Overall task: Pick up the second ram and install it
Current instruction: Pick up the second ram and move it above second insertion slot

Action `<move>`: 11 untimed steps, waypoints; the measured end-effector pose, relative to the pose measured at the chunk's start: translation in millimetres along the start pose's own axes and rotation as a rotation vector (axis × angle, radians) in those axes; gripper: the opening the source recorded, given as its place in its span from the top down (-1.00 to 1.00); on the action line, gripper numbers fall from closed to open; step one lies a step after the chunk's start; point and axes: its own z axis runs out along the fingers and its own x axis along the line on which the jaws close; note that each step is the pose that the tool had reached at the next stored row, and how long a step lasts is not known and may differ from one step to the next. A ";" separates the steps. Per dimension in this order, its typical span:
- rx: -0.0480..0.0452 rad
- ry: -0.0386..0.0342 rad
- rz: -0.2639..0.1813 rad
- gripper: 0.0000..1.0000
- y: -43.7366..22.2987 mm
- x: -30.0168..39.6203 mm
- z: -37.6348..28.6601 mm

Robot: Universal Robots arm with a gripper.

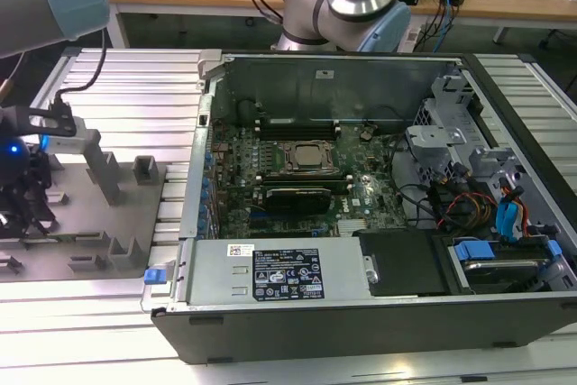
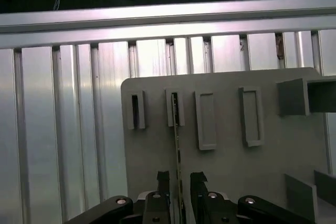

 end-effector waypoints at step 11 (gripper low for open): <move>-0.0008 -0.0107 -0.024 0.40 1.7 0.6 24.7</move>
